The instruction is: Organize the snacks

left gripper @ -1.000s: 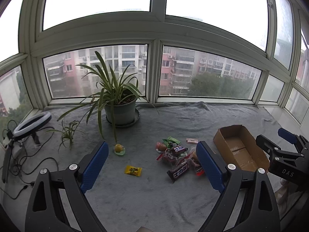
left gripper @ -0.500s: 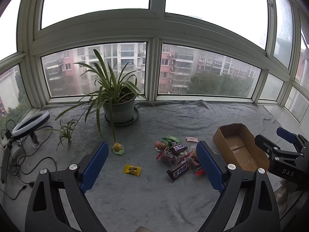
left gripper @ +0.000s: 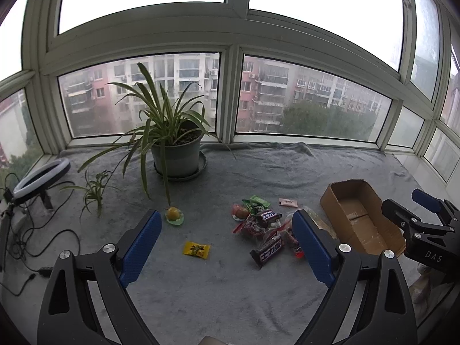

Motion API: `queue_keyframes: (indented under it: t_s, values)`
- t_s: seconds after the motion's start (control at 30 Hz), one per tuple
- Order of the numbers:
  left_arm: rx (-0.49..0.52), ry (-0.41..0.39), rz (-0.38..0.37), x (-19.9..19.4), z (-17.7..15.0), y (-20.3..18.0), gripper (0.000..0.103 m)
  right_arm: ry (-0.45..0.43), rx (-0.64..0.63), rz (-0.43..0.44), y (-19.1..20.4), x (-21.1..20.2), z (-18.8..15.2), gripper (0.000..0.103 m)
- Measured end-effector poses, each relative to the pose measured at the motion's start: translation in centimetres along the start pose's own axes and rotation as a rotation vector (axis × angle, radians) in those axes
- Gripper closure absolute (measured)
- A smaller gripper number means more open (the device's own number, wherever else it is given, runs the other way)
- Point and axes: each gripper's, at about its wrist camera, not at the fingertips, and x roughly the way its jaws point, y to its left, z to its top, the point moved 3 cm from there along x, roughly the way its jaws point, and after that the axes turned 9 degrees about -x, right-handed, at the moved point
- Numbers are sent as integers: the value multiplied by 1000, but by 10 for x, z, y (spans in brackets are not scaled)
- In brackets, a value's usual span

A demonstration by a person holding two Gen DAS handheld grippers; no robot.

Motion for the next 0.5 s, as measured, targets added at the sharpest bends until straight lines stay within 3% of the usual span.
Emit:
queue_keyframes:
  t_s: [0.23, 0.5]
  values:
    - [-13, 28, -4, 13, -2, 6, 11, 13, 29, 42, -1, 15, -4, 1]
    - [-41, 90, -1, 38, -14, 27, 12, 55, 117, 173, -7, 44, -21, 1]
